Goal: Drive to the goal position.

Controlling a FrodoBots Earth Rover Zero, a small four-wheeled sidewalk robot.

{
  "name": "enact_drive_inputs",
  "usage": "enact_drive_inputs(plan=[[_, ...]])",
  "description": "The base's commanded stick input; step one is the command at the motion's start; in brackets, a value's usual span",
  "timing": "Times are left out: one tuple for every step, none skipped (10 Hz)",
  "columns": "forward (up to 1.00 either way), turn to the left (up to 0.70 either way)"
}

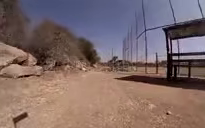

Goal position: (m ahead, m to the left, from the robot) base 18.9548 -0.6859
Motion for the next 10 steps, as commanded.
enact_drive_inputs(plan=[[0.50, 0.00], [0.50, 0.00], [0.50, 0.00], [0.50, 0.00], [0.50, 0.00], [0.50, 0.00], [0.50, 0.00], [0.50, 0.00], [0.50, 0.00], [0.50, 0.00]])
